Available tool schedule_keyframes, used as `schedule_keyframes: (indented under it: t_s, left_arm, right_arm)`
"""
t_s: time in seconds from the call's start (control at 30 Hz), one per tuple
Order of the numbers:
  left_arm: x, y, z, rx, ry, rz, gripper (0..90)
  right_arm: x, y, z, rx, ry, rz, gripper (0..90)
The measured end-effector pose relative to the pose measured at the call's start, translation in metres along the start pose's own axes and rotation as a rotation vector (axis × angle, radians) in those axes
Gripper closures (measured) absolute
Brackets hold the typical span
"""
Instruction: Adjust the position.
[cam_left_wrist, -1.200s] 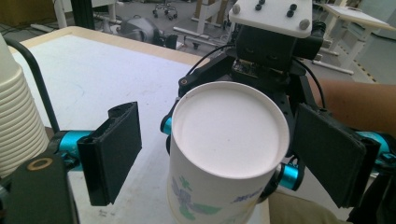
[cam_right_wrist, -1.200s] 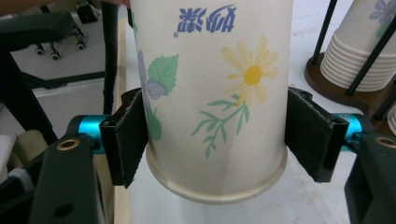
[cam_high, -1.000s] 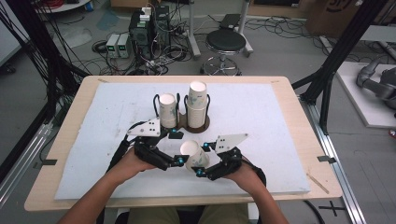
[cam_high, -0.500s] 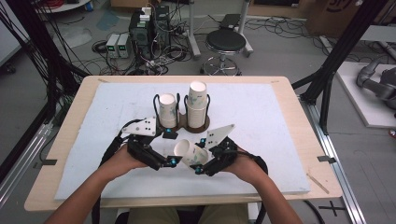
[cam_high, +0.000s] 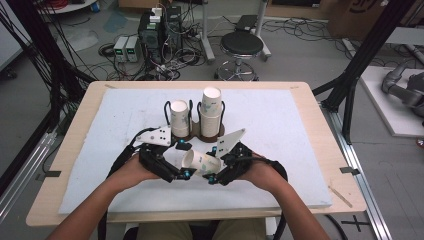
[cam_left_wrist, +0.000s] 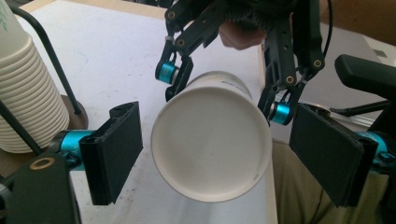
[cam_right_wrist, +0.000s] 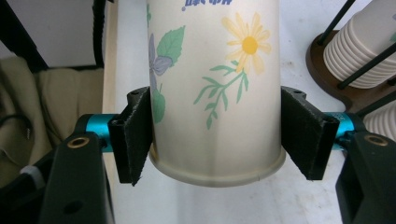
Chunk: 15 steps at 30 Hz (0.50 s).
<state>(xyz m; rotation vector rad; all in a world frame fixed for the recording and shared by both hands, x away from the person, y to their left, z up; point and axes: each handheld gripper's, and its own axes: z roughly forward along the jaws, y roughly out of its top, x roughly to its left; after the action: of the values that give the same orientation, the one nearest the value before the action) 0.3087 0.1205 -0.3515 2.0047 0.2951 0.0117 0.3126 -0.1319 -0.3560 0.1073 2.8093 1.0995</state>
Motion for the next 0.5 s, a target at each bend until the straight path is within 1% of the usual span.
schedule_keyframes:
  t_s: [0.1,0.13,0.27,0.33,0.37,0.4,0.47,0.5]
  left_arm:
    - [0.001,0.0,0.001,0.007,-0.004,0.0,17.2]
    - [0.001,0.0,0.002,0.014,-0.006,0.007,17.2]
    - [0.0,-0.001,0.005,0.032,-0.012,0.011,19.6]
    - [0.0,-0.001,0.006,0.044,-0.015,0.01,20.9]
    - [0.0,-0.002,0.006,0.05,-0.014,0.01,22.5]
    - [0.001,-0.002,0.007,0.057,-0.017,0.012,22.5]
    - [0.001,-0.002,0.007,0.067,-0.017,0.015,24.0]
    - [0.001,-0.002,0.007,0.067,-0.019,0.016,27.9]
  right_arm:
    - [-0.001,0.005,-0.002,0.026,0.006,-0.01,32.0]
    - [-0.001,0.006,-0.002,0.036,0.007,-0.012,32.0]
    - [-0.001,0.013,-0.002,0.102,0.003,-0.043,31.7]
    - [-0.001,0.016,-0.001,0.119,0.011,-0.052,31.7]
    - [-0.001,0.02,-0.001,0.139,0.013,-0.057,31.7]
    - [-0.001,0.02,-0.001,0.139,0.013,-0.057,31.7]
    - [0.0,0.022,-0.002,0.159,0.015,-0.063,31.7]
    - [-0.001,0.025,-0.002,0.172,0.024,-0.069,31.7]
